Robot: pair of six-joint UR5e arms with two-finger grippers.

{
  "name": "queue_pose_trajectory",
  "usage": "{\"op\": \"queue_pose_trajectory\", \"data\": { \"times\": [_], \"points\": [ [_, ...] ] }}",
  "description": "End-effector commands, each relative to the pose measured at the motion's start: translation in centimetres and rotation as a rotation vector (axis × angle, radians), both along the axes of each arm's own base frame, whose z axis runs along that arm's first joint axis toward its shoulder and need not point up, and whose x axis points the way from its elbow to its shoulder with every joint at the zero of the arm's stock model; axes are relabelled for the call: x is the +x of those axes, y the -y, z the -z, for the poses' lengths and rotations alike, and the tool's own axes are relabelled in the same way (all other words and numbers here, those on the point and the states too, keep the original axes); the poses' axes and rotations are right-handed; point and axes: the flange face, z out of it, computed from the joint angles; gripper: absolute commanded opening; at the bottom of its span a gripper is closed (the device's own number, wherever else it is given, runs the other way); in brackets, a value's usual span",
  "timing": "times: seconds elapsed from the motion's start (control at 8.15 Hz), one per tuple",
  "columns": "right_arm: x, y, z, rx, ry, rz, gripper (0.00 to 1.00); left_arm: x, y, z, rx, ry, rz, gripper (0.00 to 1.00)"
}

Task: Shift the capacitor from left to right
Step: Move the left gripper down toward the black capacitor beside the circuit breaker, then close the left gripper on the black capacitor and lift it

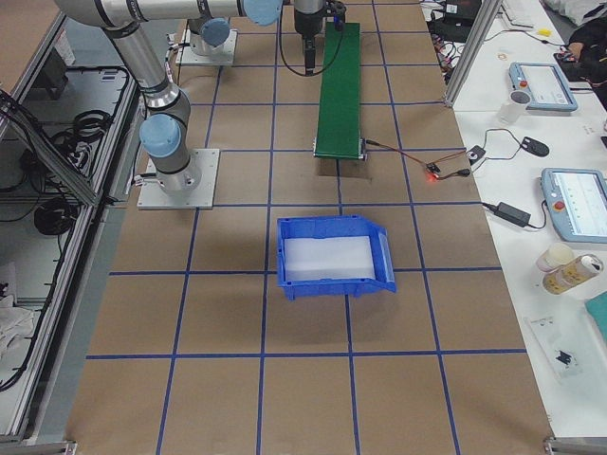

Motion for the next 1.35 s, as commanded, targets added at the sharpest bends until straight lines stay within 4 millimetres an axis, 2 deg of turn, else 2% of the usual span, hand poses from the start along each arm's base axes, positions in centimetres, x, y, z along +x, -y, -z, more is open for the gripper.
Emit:
{"op": "queue_pose_trajectory", "data": {
  "times": [0.0,0.12,0.37,0.61,0.86,0.98,1.23],
  "points": [
    [0.0,0.0,0.0,0.0,0.0,0.0,1.0,11.0,-1.2,6.1,-0.081,-0.033,-0.001,1.0],
    [0.0,0.0,0.0,0.0,-0.001,0.0,1.0,12.4,-1.2,8.4,-0.122,-0.035,0.065,1.0],
    [0.0,0.0,-0.1,-0.002,-0.004,0.0,1.0,17.4,-3.2,14.1,-0.145,-0.03,0.064,1.0],
    [0.0,-0.1,-0.1,-0.002,-0.003,0.0,1.0,19.7,-3.8,17.9,-0.133,-0.108,0.092,1.0],
    [0.0,-0.1,-0.1,0.0,0.0,0.001,1.0,20.6,-5.0,20.1,-0.108,-0.147,0.079,1.0],
    [0.0,0.0,0.1,0.002,0.0,0.001,1.0,21.5,-6.4,21.3,-0.094,-0.168,0.065,1.0],
    [0.0,-0.1,0.0,0.001,-0.002,0.0,1.0,21.5,-7.9,23.3,-0.067,-0.203,0.045,0.97]
  ]
}}
